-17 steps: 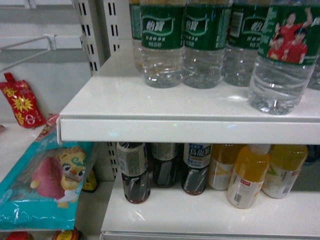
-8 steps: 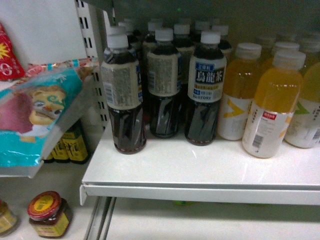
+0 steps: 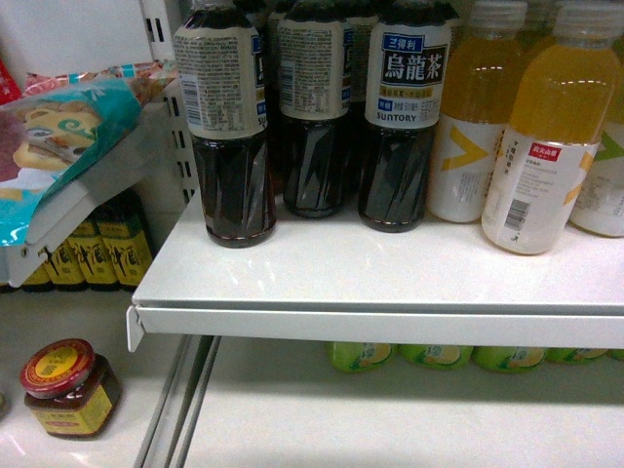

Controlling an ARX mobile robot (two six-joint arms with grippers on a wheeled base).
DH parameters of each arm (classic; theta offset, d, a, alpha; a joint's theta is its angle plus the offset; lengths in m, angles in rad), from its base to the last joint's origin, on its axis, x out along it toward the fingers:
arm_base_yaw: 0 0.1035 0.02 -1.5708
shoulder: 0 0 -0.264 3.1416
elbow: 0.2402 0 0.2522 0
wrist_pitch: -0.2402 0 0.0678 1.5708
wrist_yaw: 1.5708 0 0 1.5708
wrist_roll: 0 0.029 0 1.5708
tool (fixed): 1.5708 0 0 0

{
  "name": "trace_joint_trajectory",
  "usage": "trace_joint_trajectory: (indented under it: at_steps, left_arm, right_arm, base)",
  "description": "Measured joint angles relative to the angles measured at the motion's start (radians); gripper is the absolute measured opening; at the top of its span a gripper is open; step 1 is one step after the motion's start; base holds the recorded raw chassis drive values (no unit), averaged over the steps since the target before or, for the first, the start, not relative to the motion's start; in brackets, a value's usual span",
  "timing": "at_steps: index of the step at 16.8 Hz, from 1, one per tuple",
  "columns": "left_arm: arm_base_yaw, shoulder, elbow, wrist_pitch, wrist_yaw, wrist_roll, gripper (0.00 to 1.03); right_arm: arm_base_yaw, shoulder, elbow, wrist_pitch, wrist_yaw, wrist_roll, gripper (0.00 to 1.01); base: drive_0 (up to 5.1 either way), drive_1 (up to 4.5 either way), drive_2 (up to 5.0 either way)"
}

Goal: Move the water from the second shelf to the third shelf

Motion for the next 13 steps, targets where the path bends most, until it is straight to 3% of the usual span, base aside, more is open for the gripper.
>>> trace_joint_trajectory:
  at_steps: [13]
  left_arm:
    - [0.0, 0.0, 0.0, 0.0, 0.0, 0.0, 0.98]
  right_arm:
    - [0.0, 0.0, 0.0, 0.0, 0.0, 0.0, 0.98]
  base:
    - [0.0, 0.0, 0.0]
